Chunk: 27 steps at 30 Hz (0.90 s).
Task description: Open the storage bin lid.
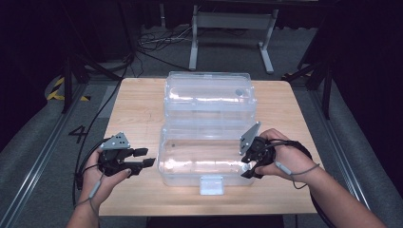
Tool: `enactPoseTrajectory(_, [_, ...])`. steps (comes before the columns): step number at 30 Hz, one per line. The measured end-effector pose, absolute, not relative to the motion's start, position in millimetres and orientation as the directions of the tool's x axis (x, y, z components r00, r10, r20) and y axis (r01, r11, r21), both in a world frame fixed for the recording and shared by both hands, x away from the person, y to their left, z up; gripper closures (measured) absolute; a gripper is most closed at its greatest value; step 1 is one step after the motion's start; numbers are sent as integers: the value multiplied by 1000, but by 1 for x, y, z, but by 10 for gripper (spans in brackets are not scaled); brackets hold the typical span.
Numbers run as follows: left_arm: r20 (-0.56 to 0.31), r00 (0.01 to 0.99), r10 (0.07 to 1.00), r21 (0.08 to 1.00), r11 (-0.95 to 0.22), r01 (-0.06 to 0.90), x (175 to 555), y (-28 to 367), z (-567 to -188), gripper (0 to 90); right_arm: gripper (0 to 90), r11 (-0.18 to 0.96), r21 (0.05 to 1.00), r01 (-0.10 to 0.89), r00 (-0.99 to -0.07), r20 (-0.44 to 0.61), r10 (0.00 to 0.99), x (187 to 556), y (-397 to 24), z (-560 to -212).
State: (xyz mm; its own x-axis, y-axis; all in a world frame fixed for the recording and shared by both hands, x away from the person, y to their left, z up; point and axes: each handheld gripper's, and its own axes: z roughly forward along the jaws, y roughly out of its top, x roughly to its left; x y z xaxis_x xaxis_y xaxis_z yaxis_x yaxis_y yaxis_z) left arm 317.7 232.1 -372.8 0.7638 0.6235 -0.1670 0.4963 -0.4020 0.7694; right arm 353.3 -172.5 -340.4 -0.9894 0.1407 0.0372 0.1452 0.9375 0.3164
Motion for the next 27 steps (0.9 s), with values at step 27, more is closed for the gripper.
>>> enactPoseTrajectory(27, [-223,760,610,767,-372,523,333,233,-373,529,810,971,212,108,-994,28,104,349,-149,-392])
